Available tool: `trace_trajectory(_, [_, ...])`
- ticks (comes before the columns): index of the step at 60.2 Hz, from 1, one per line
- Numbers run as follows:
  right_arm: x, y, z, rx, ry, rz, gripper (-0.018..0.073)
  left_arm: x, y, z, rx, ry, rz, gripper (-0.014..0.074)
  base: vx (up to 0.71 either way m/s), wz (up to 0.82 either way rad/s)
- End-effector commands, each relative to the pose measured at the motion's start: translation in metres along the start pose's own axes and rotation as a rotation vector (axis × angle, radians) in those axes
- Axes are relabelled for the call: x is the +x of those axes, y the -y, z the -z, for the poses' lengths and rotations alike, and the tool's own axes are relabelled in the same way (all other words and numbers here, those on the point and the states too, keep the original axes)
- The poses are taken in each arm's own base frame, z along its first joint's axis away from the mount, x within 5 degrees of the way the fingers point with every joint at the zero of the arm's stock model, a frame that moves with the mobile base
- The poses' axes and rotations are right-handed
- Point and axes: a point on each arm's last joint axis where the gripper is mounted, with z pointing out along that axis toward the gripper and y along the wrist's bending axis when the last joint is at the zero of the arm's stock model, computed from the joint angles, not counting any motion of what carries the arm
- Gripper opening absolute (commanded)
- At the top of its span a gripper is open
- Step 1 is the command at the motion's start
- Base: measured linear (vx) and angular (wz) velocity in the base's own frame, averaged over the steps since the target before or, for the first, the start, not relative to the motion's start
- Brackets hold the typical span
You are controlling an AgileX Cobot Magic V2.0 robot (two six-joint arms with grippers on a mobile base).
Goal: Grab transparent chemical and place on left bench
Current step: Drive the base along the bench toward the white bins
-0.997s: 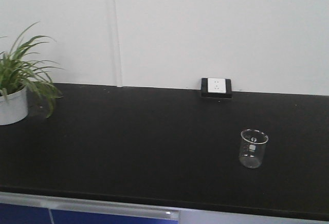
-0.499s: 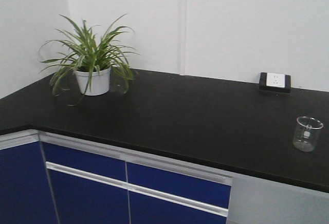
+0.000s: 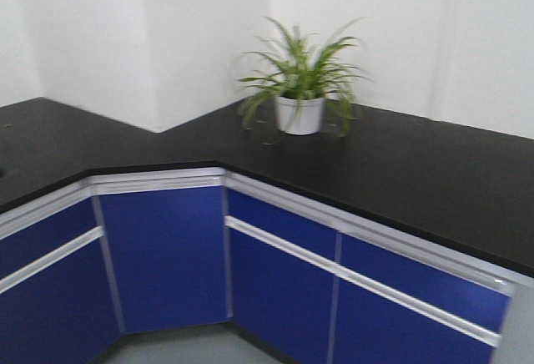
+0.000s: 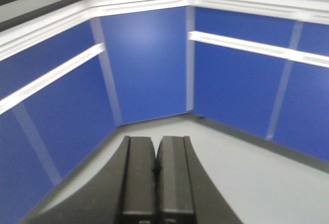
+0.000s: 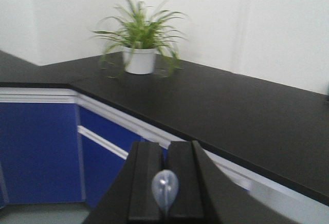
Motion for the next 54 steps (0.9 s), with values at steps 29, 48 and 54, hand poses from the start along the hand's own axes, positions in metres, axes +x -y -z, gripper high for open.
trace_trajectory(29, [-0.0148, -0.0005, 0.0009, -0.01, 0.092, 0.018, -0.0004, -0.0028, -0.0001, 0.0013, -0.002, 0.081, 0.009, -0.0003, -0.17, 0.67])
trace_trajectory(48, [-0.0148, -0.0005, 0.0009, -0.01, 0.092, 0.018, -0.0004, -0.0028, -0.0001, 0.0013, -0.002, 0.081, 0.009, -0.0003, -0.14, 0.55])
trace_trajectory(54, [-0.0148, -0.0005, 0.0009, -0.01, 0.092, 0.018, -0.0004, -0.0028, -0.0001, 0.0013, -0.002, 0.081, 0.009, -0.0003, -0.11, 0.5])
